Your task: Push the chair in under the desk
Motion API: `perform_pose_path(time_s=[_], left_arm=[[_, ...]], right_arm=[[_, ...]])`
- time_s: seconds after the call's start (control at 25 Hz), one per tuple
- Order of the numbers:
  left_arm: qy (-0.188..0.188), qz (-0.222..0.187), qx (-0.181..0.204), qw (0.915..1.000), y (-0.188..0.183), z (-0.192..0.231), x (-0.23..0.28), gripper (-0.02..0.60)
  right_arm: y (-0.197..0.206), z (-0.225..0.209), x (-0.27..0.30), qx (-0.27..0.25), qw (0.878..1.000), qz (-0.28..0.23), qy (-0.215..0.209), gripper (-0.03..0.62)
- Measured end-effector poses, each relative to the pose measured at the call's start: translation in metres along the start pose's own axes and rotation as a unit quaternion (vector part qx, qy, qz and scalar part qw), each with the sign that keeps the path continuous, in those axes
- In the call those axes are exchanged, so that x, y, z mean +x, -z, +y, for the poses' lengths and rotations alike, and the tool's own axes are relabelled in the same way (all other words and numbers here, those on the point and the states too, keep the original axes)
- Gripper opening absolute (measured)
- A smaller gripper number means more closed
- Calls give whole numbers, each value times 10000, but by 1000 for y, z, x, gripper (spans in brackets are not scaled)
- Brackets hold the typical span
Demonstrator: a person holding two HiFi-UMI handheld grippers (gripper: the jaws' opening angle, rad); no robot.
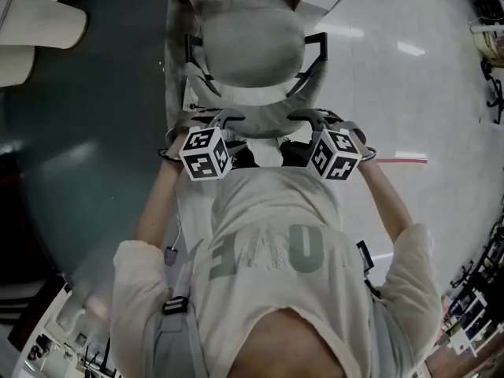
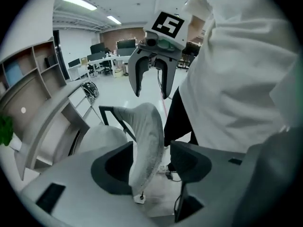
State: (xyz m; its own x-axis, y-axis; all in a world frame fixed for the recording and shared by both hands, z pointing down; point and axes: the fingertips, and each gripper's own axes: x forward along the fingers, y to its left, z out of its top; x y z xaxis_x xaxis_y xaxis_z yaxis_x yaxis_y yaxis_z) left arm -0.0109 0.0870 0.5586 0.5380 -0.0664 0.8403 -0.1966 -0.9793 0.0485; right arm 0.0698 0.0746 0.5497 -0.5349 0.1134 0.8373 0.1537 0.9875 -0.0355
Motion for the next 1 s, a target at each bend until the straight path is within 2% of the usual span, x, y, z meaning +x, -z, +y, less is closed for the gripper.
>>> perform_pose_path(time_s=[0.12,0.36,0.6,0.72,0.84,1.0], left_arm=[[-33,120,99,9999,2,-1,15,239],[305,398,113,9987,7,-3,36,236],[564,478,65,9972,12,-3,52,189],[785,490,123,9956,13,-8,54,170],[811,414,267,9955,13,-10,55,144],[814,202,146,9964,14,-6,55,140]], right_arm=[[15,13,20,91,9996,160,-216,259],[23,10,48,17,9984,450,-328,258],[29,5,68,-74,9971,667,-364,256],[32,11,76,-378,9934,920,-568,141],[32,14,77,-480,9916,991,-675,123],[31,10,77,-413,9931,898,-628,120]])
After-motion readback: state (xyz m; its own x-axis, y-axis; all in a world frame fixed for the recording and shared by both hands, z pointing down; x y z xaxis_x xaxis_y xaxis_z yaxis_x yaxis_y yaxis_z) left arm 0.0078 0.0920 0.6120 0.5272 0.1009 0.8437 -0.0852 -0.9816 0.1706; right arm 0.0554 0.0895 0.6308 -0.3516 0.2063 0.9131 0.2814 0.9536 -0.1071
